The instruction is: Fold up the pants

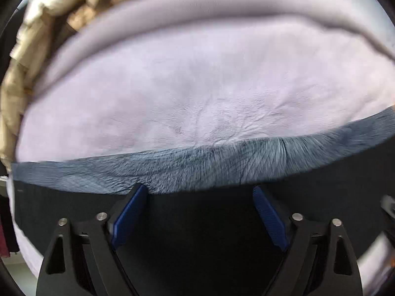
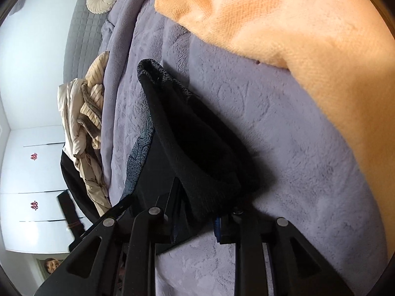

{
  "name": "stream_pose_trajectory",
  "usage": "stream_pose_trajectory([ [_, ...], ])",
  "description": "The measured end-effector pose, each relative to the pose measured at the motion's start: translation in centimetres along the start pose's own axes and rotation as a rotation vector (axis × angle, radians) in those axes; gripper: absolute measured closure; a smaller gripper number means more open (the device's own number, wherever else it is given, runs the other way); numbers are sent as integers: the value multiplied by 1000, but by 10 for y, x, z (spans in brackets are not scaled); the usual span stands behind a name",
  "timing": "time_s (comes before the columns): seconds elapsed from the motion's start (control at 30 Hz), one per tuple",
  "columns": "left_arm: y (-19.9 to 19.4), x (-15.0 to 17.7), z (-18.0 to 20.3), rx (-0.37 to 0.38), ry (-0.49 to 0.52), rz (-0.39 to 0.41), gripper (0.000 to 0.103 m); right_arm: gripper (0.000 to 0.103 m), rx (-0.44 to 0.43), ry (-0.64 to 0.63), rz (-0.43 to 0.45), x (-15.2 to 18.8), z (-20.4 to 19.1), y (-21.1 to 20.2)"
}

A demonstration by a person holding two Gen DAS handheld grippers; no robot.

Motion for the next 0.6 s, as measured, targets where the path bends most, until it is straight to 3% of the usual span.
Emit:
stream_pose_trajectory([
  [0.1,-10,-3,-5,-3,9,7,5,89,0,-48,33,3,-17,-8],
  [0.27,-53,17,-23,91,-16,98,5,90,-33,-156,65,14,-59,-27],
  [0.37,-13,30,1,80,67,2,5,90,-19,-248,73,20,-90,-30],
  [0.43,-5,36,4,61,71,28,5,90,17,-334,55,26,-115,-24],
  [0.53,-28,42,-22,155,27,25,5,90,61,-460,61,41,-157,-20],
  [0.6,-51,56,-61,160,-11,65,5,90,78,-544,50,59,-189,-13],
])
Point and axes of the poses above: each gripper's, at about its wrist camera, not at the fingertips, and y roughly the way its jaws point, z to its right, x to its underside, the point moved 1 cm from there along y, roughly the way its jaws point, and after that the axes turned 5 degrees about -z, right-handed, at the moved point
